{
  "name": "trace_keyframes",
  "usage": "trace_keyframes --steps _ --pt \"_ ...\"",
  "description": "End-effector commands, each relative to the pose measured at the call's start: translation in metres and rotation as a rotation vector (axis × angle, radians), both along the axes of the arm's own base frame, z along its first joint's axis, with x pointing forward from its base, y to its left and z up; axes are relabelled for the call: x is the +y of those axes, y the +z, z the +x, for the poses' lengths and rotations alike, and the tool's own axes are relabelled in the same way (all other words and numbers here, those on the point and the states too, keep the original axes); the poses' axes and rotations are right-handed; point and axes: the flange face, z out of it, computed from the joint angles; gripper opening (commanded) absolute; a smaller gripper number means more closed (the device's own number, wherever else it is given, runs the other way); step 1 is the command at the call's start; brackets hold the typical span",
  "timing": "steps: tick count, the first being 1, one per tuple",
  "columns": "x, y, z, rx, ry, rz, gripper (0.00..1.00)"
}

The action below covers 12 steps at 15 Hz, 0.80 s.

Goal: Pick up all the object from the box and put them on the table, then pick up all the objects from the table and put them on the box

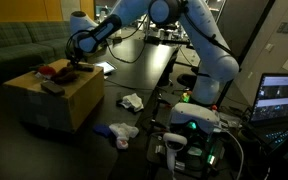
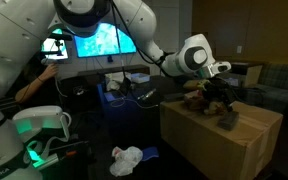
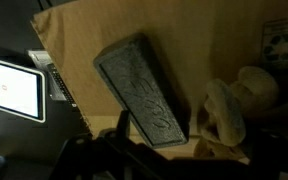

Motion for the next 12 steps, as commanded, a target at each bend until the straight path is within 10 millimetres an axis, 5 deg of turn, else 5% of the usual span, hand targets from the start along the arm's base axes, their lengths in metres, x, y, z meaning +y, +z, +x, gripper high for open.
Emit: trace_keyframes --steps 1,12 --pt "-0.019 -0.002 -0.004 -0.014 0.043 -0.013 1.0" --pt "-0.045 -0.023 -0.028 0.005 0.12 -0.021 1.0"
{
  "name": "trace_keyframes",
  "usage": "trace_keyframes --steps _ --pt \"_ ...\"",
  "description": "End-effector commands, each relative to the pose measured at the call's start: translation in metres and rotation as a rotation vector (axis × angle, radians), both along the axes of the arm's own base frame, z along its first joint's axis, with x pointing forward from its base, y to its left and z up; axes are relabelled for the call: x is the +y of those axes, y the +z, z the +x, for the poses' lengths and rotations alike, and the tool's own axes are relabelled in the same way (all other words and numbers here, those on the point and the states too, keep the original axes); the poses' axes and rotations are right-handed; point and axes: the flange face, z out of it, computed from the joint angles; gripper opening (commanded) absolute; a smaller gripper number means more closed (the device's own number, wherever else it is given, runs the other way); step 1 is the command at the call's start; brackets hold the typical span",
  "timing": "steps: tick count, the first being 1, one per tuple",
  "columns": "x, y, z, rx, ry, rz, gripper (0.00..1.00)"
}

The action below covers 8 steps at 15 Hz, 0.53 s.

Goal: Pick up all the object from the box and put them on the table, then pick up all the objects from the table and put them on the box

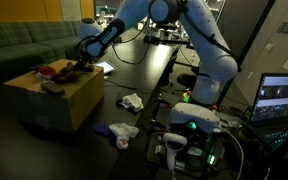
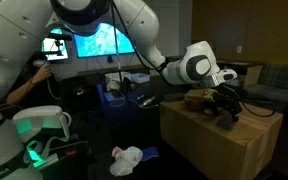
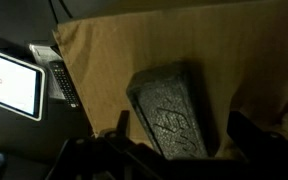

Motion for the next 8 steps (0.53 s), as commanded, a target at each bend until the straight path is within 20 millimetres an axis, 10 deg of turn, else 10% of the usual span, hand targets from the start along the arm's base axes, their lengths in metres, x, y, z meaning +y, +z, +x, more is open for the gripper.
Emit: trace_keyframes --steps 1,8 --pt "-0.013 0.0 -0.011 -0.002 0.018 -0.001 1.0" --pt "-0.028 -0.005 -0.011 -0.017 0.013 -0.013 1.0"
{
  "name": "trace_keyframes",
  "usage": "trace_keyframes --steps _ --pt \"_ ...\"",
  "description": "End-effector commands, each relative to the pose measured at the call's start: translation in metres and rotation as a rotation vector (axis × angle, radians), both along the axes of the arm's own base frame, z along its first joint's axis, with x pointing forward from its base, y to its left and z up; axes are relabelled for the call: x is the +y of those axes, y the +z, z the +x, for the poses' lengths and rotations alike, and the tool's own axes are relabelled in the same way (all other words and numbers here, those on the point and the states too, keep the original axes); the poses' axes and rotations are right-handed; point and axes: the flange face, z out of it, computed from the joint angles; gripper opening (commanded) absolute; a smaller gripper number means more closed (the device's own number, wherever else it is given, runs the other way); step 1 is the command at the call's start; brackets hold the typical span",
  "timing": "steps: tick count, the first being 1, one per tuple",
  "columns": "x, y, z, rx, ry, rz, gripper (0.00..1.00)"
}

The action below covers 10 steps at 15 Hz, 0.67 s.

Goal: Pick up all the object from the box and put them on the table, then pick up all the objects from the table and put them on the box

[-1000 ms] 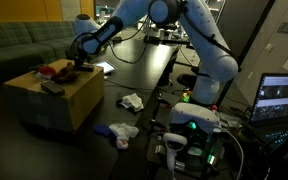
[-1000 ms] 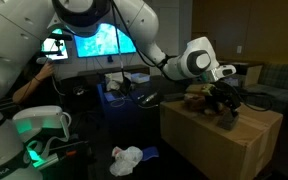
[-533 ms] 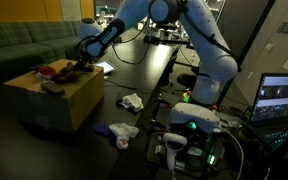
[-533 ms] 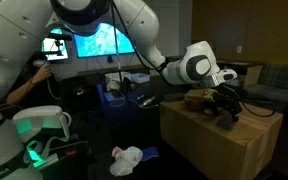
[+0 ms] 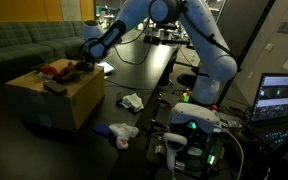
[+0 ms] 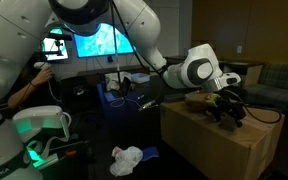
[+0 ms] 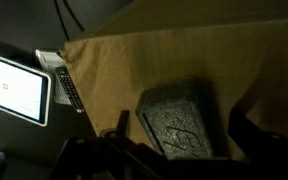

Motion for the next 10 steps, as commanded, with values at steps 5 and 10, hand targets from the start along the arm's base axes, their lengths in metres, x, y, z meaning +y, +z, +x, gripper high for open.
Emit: trace_keyframes --steps 5,10 --pt "-0.004 0.004 -0.005 -0.004 0.057 -0.017 0.65" --pt "0.003 0.01 -0.01 -0.003 0.054 -0.032 0.35"
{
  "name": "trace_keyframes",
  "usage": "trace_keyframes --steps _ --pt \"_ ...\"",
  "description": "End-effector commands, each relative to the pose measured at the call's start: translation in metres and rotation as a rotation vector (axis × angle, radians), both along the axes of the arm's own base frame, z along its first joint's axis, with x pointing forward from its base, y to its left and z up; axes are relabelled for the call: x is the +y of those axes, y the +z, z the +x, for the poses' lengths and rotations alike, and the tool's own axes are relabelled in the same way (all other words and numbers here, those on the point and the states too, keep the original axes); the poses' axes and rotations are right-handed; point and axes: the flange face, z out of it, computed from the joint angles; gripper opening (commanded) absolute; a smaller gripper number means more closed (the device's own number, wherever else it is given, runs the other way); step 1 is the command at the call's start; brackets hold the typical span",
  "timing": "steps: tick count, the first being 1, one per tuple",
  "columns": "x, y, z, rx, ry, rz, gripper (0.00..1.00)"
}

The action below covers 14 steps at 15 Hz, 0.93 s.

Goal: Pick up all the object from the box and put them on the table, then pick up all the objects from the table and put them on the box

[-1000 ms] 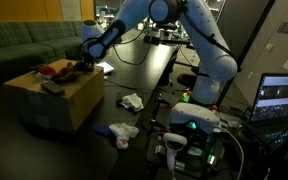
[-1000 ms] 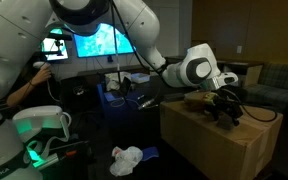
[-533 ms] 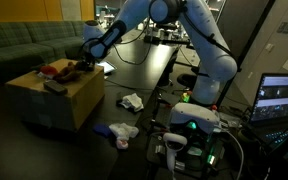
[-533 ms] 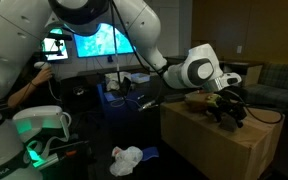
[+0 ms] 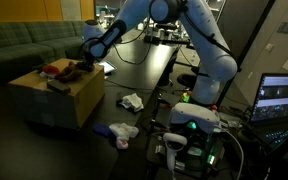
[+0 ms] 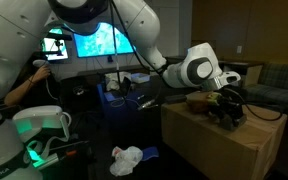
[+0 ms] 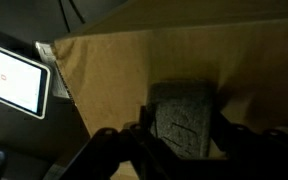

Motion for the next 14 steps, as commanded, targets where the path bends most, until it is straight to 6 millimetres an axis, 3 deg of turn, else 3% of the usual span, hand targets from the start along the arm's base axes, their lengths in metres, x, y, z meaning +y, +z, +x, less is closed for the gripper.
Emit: trace_keyframes --steps 1,7,14 --pt "0.003 0.007 -0.012 -0.002 0.013 -0.017 0.34" --pt "0.016 0.018 -0.032 0.001 -0.045 -0.05 0.33" --pt "0.03 0.028 -0.078 -0.014 -0.203 -0.142 0.33"
